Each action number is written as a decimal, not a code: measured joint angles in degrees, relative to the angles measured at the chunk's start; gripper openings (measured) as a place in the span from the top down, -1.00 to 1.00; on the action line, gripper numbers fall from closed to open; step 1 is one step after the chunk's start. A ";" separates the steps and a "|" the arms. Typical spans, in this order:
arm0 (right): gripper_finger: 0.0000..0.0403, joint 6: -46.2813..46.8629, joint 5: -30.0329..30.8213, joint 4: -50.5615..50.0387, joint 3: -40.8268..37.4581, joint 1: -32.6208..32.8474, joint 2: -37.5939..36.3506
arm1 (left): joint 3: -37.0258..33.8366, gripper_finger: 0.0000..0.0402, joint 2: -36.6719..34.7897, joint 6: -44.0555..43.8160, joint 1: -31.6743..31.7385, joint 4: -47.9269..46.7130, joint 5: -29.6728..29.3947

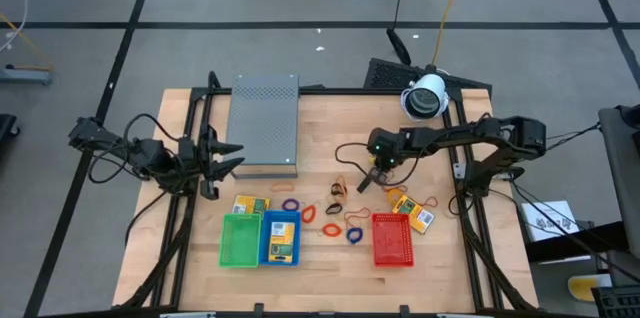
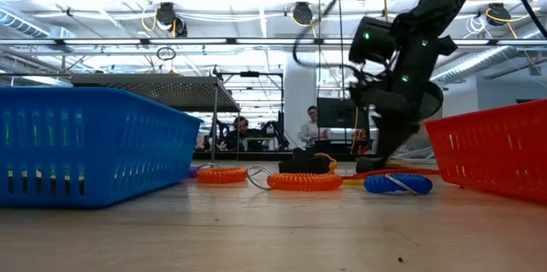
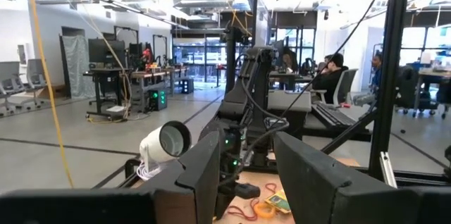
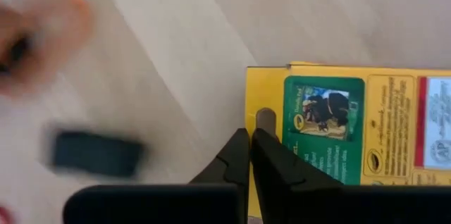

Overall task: Pick & Place Office Desk Supplies
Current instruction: Put the crayon into the middle blue bin, then put the black rubber band into the red bin

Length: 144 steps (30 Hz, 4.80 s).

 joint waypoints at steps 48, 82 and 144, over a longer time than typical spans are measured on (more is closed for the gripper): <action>1.00 3.97 -11.19 60.51 3.55 24.72 -8.64 | 0.00 0.28 0.00 1.09 0.02 -1.66 -0.15; 1.00 -6.95 -10.04 12.93 44.09 28.21 24.12 | 0.00 0.28 0.00 -0.76 0.04 -2.47 -0.15; 0.38 -11.15 -2.20 1.74 44.00 24.30 19.20 | 0.00 0.28 0.00 -5.46 0.02 -6.34 1.14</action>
